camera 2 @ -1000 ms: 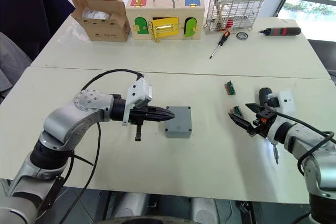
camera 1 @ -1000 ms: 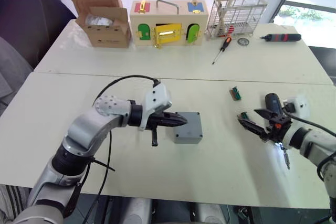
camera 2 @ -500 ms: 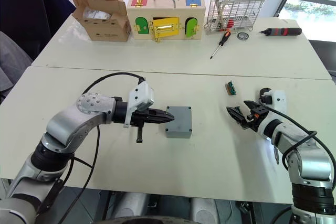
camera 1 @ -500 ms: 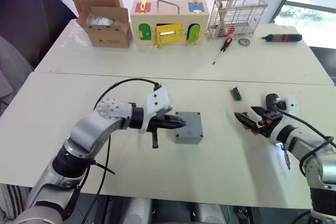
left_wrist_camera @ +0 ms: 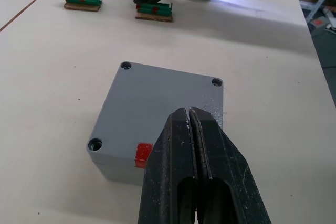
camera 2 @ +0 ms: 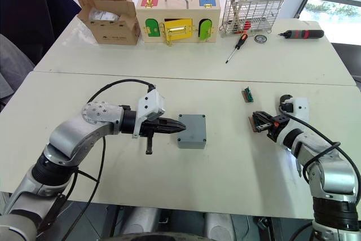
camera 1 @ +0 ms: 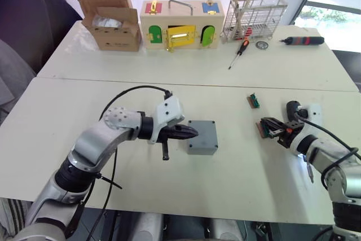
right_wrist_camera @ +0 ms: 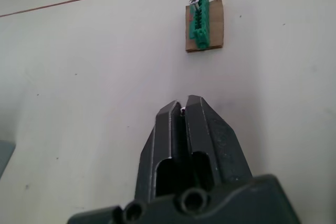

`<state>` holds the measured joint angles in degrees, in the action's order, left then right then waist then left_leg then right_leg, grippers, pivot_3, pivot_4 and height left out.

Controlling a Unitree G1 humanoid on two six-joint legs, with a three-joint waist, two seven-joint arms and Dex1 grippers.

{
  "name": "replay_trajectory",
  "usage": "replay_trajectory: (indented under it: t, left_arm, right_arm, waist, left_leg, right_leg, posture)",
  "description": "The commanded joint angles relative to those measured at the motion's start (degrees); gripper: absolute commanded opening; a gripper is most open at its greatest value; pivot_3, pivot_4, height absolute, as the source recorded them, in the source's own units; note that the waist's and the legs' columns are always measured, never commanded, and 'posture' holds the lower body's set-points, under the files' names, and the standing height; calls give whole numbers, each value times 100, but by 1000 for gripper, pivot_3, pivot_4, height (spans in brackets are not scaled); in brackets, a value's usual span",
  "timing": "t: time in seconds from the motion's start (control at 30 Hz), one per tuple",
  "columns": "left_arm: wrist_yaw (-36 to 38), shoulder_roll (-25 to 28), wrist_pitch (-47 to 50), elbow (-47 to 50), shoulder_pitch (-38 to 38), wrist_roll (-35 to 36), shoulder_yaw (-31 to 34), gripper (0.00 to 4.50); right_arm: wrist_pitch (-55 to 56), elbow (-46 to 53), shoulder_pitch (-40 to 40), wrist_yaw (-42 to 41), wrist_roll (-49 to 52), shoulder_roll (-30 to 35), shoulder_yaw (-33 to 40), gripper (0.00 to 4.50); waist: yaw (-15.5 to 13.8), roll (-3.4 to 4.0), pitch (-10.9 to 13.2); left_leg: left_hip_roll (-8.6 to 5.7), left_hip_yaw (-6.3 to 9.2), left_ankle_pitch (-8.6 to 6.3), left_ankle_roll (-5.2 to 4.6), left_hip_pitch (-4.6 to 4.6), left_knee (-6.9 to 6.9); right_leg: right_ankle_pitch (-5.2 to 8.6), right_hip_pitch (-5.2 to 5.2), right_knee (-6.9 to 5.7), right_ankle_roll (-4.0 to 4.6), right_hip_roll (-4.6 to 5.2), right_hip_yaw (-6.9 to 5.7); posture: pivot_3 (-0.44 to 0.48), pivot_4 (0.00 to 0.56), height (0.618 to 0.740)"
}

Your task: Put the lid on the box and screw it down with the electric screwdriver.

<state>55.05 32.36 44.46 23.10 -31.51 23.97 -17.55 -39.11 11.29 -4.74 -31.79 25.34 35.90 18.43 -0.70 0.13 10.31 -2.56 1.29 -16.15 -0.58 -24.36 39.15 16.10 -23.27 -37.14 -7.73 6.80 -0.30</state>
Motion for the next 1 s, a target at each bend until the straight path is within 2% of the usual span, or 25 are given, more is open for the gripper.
replay_trajectory:
  t: [0.03,0.33,0.47,0.63,0.73,1.0]
  left_arm:
    - [8,15,-96,102,-51,-1,-8,0]
    - [56,34,-117,35,-87,-3,-2,0]
    - [104,82,-135,-31,-117,25,76,0]
    - [251,311,-120,-104,-111,118,289,0]
    - [381,565,-89,-107,-22,203,455,0]
    - [243,702,3,57,187,274,558,0]
  right_arm:
    - [-12,243,43,36,134,-20,160,70]
    - [-211,549,-141,163,466,75,431,70]
    - [-529,855,-586,190,842,268,648,70]
    - [-1016,1472,-1076,-188,1460,493,171,70]
    - [-1251,1853,-1270,-329,1749,426,-363,70]
    - [-1153,1976,-1170,-360,1633,273,-1184,70]
  waist:
    - [0,0,0]
    - [1,0,0]
    - [11,1,0]
    - [22,1,0]
    - [25,1,0]
    - [3,1,0]
  left_leg:
    - [0,0,0,0,0,0]
    - [0,0,0,0,0,0]
    - [0,-1,0,0,0,0]
    - [4,1,0,0,0,-1]
    - [6,4,0,-1,0,-2]
    - [-6,9,-1,-2,-2,2]
  right_leg:
    - [0,0,0,0,0,0]
    - [0,0,0,0,0,0]
    - [0,0,0,0,0,0]
    - [0,-3,0,0,-3,-1]
    - [0,-2,0,0,-4,-1]
    - [0,4,0,0,1,0]
  posture:
    - [0,150,735]
    - [0,150,735]
    - [0,150,735]
    - [0,150,735]
    - [0,150,735]
    - [0,150,735]
